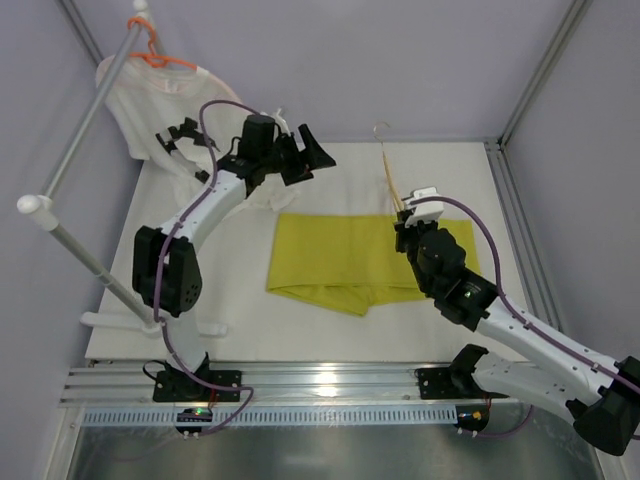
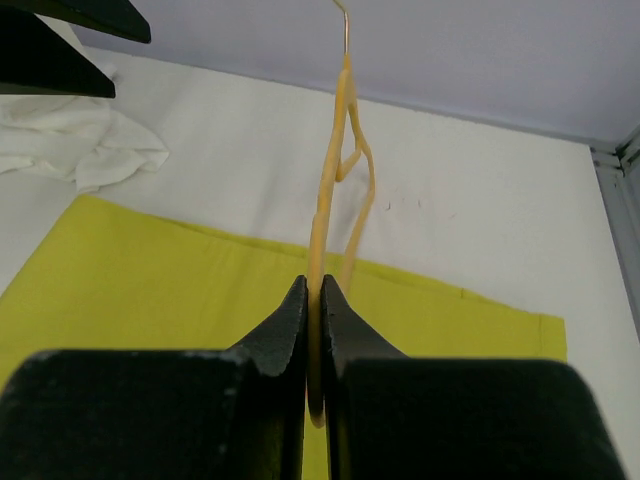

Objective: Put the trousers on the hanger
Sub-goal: Pass the hanger from the right arm to the left, then pass the hanger from the left arm to the right, then place trousers on hanger

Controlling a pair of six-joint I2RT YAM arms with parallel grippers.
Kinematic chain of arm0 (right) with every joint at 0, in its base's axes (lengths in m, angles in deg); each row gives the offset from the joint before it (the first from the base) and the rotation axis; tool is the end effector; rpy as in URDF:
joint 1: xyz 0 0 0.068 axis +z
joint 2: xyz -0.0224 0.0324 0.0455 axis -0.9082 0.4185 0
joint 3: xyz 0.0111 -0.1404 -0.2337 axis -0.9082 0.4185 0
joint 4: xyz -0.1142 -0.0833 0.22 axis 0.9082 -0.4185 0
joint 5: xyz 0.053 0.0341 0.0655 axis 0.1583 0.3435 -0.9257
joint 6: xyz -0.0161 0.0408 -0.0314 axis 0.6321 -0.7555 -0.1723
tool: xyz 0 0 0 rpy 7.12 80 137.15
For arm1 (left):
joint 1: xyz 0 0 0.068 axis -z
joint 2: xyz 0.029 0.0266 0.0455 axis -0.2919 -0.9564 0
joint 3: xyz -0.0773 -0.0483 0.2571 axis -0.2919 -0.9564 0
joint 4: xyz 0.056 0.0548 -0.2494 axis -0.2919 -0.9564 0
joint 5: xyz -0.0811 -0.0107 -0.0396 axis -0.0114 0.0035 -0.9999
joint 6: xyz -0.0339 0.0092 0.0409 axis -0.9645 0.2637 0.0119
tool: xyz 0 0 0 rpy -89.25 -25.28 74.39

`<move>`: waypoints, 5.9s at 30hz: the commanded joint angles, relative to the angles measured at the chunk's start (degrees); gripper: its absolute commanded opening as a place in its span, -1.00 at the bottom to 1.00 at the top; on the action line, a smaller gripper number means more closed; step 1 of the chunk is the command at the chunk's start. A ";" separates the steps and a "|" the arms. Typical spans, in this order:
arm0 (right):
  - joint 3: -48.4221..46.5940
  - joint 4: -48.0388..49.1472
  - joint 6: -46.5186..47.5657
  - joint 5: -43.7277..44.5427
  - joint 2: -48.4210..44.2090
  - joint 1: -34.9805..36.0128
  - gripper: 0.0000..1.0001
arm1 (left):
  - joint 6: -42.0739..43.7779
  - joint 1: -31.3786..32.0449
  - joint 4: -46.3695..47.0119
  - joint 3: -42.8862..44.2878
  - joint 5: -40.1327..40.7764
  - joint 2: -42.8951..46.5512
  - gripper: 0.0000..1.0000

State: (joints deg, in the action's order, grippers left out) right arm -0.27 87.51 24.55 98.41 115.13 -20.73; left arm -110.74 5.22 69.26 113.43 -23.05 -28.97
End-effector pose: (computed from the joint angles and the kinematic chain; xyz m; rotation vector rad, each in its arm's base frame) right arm 0.1675 0.1359 0.3343 -0.2175 1.6292 0.0351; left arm 0.4006 -0.1796 0.3325 -0.1636 2.2016 -1.1494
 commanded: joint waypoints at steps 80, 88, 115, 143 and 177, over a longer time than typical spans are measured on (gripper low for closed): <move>11.47 -0.05 -33.28 4.57 20.08 12.60 -0.38 | 0.73 15.07 -12.86 14.82 17.35 -10.06 -0.93; 6.82 0.91 -32.05 3.08 24.47 9.17 -0.36 | 1.09 14.81 -13.74 14.64 16.56 -9.54 -0.93; -6.03 3.46 -31.96 0.35 37.76 0.99 -0.92 | 1.35 13.75 -13.74 12.18 14.36 -6.99 -0.40; 21.04 0.20 -47.17 1.23 11.74 0.82 -0.93 | 6.54 -2.33 -17.52 -28.13 18.67 17.97 0.53; 18.67 2.32 -43.65 -3.60 6.81 0.82 -0.93 | -0.58 -10.33 1.73 -50.13 2.85 10.86 -0.60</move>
State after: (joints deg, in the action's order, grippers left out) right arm 20.12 86.66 -18.57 95.50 121.18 -20.01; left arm -111.28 -5.12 69.92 63.82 -20.27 -16.64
